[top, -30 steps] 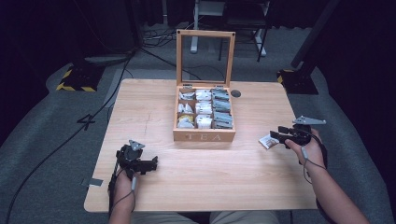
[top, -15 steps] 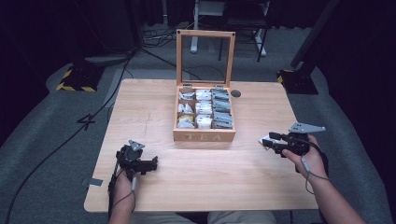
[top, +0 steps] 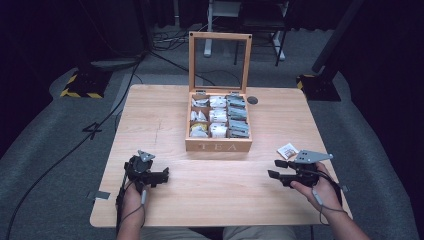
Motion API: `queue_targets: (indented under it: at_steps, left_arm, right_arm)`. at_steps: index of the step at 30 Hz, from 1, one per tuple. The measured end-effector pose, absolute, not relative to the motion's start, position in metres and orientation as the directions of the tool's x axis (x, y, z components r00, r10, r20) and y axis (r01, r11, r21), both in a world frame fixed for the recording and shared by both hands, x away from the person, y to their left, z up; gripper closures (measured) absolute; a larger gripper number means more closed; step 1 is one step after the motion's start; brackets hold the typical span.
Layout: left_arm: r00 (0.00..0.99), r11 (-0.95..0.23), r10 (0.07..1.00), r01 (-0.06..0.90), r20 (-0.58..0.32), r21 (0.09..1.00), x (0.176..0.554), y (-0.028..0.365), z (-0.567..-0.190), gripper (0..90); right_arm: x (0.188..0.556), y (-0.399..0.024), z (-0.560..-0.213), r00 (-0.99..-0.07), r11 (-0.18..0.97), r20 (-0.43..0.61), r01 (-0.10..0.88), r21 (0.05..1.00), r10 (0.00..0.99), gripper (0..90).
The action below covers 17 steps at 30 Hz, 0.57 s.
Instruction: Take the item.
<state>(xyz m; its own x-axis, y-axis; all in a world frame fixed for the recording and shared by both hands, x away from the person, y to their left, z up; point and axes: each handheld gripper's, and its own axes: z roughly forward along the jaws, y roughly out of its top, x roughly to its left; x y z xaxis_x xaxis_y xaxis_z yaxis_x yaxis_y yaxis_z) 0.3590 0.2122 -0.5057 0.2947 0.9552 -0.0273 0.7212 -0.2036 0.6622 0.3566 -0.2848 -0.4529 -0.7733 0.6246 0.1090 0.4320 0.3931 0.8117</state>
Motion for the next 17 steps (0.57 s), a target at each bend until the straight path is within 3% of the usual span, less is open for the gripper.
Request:
queue_targets:
  at_steps: [10,12,13,14,16,17]
  left_arm:
    - [0.294,-0.202,0.955,0.721,-0.029,0.662,0.359,0.212,-0.506,0.0]
    - [0.294,-0.202,0.955,0.721,-0.029,0.663,0.359,0.212,-0.506,0.0]
    - [0.295,-0.203,0.955,0.721,-0.027,0.662,0.359,0.212,-0.506,0.0]
    - [0.294,-0.203,0.955,0.721,-0.028,0.662,0.359,0.212,-0.506,0.0]
    - [0.294,-0.203,0.955,0.721,-0.027,0.663,0.359,0.212,-0.506,0.0]
    - [0.294,-0.203,0.955,0.721,-0.027,0.662,0.359,0.212,-0.506,0.0]
  right_arm:
    - [0.353,-0.28,-0.498,-0.766,0.453,0.106,0.48,0.751,0.634,45.2]
    - [0.353,-0.28,-0.503,-0.765,0.446,0.091,0.463,0.766,0.637,41.5]
    - [0.352,-0.279,-0.503,-0.762,0.464,0.059,0.452,0.762,0.645,34.3]
    - [0.352,-0.279,-0.503,-0.762,0.464,0.059,0.452,0.762,0.645,34.3]
    - [0.351,-0.277,-0.504,-0.747,0.505,-0.016,0.433,0.747,0.664,21.0]
    - [0.352,-0.277,-0.504,-0.737,0.498,-0.007,0.449,0.742,0.676,20.5]
